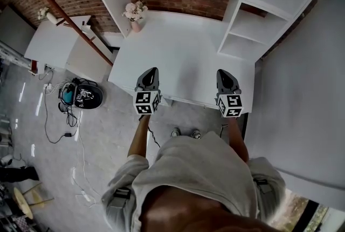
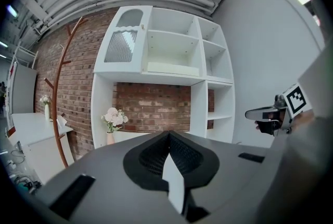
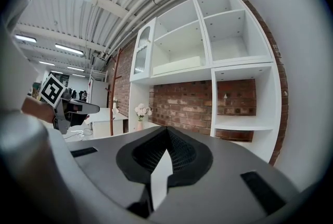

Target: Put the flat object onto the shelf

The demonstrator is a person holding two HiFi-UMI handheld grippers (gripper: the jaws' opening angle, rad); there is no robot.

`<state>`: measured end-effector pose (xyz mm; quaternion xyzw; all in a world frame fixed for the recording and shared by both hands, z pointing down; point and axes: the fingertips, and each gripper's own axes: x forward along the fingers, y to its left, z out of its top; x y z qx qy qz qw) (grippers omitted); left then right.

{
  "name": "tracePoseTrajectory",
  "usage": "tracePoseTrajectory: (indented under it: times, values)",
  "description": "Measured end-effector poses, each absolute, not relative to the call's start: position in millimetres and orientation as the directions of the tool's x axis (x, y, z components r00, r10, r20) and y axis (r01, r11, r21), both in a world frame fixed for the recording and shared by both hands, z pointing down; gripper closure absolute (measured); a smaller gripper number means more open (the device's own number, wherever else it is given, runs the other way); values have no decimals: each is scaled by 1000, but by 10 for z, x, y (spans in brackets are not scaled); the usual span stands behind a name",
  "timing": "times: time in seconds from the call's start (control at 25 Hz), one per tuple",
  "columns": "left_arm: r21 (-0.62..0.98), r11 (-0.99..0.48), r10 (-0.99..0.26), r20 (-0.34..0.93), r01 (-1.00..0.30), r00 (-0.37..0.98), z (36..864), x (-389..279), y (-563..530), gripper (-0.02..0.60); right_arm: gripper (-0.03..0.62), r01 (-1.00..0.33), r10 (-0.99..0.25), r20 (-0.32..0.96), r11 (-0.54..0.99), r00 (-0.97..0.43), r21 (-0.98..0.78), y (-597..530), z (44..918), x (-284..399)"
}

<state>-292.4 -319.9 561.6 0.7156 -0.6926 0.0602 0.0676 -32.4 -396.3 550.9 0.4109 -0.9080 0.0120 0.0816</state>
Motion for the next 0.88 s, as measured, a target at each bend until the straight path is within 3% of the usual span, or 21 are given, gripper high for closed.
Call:
tracePoseTrajectory:
  times: [0.88]
  values:
    - [12, -66, -981, 181, -998, 67, 5623, -2778, -3290, 566, 566, -776, -773, 157, 628, -615, 52, -4013, 5507, -154]
